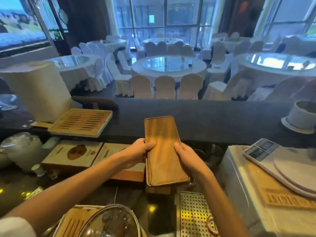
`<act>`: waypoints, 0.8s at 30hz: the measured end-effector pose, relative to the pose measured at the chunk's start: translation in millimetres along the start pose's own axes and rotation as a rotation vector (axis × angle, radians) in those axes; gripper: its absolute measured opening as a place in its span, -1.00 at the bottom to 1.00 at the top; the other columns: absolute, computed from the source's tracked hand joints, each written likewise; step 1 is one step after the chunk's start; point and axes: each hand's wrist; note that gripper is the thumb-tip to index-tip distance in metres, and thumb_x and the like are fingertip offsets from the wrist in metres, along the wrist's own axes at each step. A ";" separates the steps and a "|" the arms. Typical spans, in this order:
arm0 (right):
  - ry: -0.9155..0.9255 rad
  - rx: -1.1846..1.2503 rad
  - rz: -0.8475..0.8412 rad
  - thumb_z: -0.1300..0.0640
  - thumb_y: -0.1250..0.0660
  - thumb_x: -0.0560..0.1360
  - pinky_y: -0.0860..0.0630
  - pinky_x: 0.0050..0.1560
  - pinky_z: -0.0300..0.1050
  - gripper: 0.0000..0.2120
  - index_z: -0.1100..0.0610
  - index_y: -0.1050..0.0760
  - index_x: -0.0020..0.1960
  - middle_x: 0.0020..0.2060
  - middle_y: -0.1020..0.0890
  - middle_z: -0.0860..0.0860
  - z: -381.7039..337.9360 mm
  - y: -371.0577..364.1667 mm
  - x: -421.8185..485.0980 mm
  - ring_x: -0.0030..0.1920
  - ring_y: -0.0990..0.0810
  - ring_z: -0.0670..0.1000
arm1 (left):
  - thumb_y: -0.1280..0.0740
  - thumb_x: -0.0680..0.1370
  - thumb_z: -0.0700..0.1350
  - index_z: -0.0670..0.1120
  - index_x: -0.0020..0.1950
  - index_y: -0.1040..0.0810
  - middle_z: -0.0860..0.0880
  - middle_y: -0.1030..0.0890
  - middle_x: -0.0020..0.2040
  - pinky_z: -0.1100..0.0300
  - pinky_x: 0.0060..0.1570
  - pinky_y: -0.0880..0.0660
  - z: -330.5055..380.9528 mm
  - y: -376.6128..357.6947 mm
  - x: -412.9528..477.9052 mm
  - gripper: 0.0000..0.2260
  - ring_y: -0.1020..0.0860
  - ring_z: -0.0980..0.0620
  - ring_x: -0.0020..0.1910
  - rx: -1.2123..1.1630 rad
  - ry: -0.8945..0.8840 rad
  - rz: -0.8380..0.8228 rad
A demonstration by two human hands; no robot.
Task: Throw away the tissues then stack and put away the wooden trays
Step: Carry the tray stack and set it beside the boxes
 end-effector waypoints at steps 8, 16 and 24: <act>-0.282 -0.024 0.166 0.03 -0.11 0.66 -0.41 0.36 0.14 -0.56 0.06 -0.22 0.52 0.36 -0.47 0.12 76.6 -46.8 75.6 0.32 -0.48 0.14 | -0.19 0.64 -0.04 -0.12 0.36 -0.39 -0.17 -0.54 0.21 -0.10 0.20 -0.47 -50.4 17.3 92.0 -0.69 -0.55 -0.11 0.12 0.159 0.333 -0.034; -0.447 0.013 0.223 0.07 -0.11 0.67 -0.49 0.20 0.09 -0.60 0.10 -0.25 0.49 0.29 -0.52 0.17 135.6 -50.2 117.3 0.22 -0.54 0.15 | -0.21 0.56 -0.15 -0.17 0.11 -0.52 -0.20 -0.60 0.08 -0.13 0.32 -0.46 -104.3 -3.4 137.0 -0.81 -0.57 -0.18 0.12 -0.101 0.475 0.070; -0.485 0.062 0.322 0.09 -0.12 0.65 -0.46 0.27 0.15 -0.62 0.12 -0.31 0.45 0.24 -0.54 0.14 165.2 -57.9 135.7 0.21 -0.53 0.17 | -0.27 0.49 -0.15 -0.09 0.47 -0.25 -0.18 -0.44 0.32 -0.17 0.38 -0.34 -127.9 -15.0 148.2 -0.45 -0.43 -0.19 0.26 -0.166 0.486 0.120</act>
Point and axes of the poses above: each hand's wrist, its own x-axis towards the middle knuckle, its own y-axis out of the back of the hand, z = x × y
